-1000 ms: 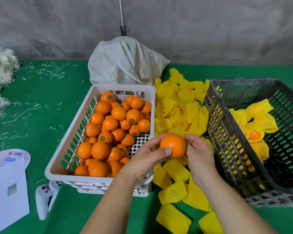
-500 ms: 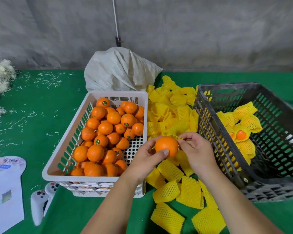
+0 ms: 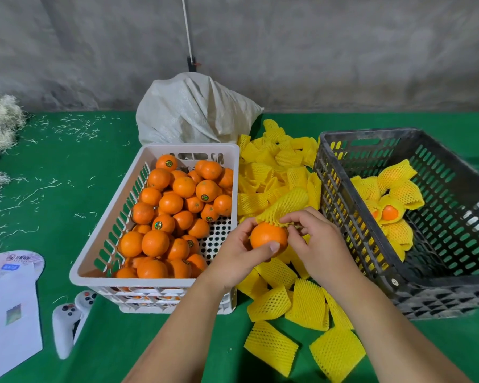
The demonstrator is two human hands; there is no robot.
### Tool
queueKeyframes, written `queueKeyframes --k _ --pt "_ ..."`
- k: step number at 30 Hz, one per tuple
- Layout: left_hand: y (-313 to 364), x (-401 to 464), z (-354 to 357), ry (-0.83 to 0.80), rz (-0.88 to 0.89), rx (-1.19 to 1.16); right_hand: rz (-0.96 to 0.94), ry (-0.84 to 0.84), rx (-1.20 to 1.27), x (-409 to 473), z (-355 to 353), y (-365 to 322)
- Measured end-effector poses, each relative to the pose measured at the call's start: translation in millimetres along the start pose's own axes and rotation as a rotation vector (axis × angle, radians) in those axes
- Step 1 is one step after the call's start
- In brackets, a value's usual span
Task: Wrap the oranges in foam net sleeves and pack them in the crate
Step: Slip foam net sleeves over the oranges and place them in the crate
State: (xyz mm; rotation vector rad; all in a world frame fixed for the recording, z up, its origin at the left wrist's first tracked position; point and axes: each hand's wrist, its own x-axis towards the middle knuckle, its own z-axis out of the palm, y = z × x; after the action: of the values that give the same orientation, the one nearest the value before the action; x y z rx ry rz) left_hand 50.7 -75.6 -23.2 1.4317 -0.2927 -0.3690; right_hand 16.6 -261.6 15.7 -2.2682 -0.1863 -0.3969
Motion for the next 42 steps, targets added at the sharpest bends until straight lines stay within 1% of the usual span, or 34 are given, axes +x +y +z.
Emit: queueKeyframes --k 3,5,6,10,11,14,16,20,24,26,27,28,30,32,34,37,40,42 --pt "-3.3 2.9 3.0 0.209 0.016 -0.081 -0.095 0.006 -0.001 -2.1 1.6 -5.1" --pt "-5.5 3.8 -1.7 0.278 0.014 -0.113 -0.130 -0.047 0.027 -3.5 10.1 -11.2" --pt "-6.4 3.9 -5.4 0.258 0.010 -0.123 -0.130 -0.069 0.039 -4.2 15.5 -13.2" --pt "-10.8 2.3 -15.0 -0.002 0.035 -0.131 -0.064 -0.047 0.035 -4.0 25.3 -12.6" --pt "-11.8 2.3 -14.9 -0.016 0.051 -0.112 -0.070 -0.043 0.030 -2.8 23.9 -11.7" --pt "-15.4 2.6 -11.1 0.022 0.094 -0.064 -0.108 -0.025 0.007 4.4 15.4 -11.6" --pt "-16.8 3.3 -6.2 0.052 0.088 -0.051 -0.151 -0.003 -0.058 10.3 8.5 -13.4" --pt "-24.0 7.7 -2.2 0.124 0.101 -0.005 -0.254 -0.023 -0.184 16.1 -2.7 -17.5" --pt "-25.9 11.1 -2.1 0.223 0.126 -0.103 -0.319 0.028 -0.179 10.3 -1.6 -20.0" --pt "-24.2 12.2 -0.4 0.267 0.133 -0.146 -0.303 0.065 -0.166 5.3 5.6 -19.0" --pt "-22.6 11.9 -0.1 0.279 0.135 -0.152 -0.264 0.085 -0.152 3.6 9.7 -17.9" --pt "-21.4 10.7 -0.7 0.276 0.137 -0.155 -0.212 0.094 -0.120 2.3 12.9 -16.2" --pt "-19.2 6.8 -4.3 0.217 0.136 -0.168 -0.138 0.074 -0.007 1.5 15.8 -12.6" --pt "-18.0 2.7 -8.4 0.134 0.119 -0.187 -0.133 0.043 0.060 2.0 15.0 -10.5" --pt "-17.0 0.7 -10.4 0.104 0.111 -0.185 -0.148 0.033 0.058 3.4 13.3 -9.6" --pt "-14.6 0.8 -8.0 0.130 0.117 -0.163 -0.166 0.054 0.056 5.5 9.8 -9.1" --pt "-15.5 1.0 -8.0 0.217 0.143 -0.079 -0.169 0.076 0.071 7.3 5.7 -7.8" --pt "-16.6 -0.6 -8.8 0.189 0.173 -0.081 -0.156 0.072 0.070 6.7 4.0 -6.0"
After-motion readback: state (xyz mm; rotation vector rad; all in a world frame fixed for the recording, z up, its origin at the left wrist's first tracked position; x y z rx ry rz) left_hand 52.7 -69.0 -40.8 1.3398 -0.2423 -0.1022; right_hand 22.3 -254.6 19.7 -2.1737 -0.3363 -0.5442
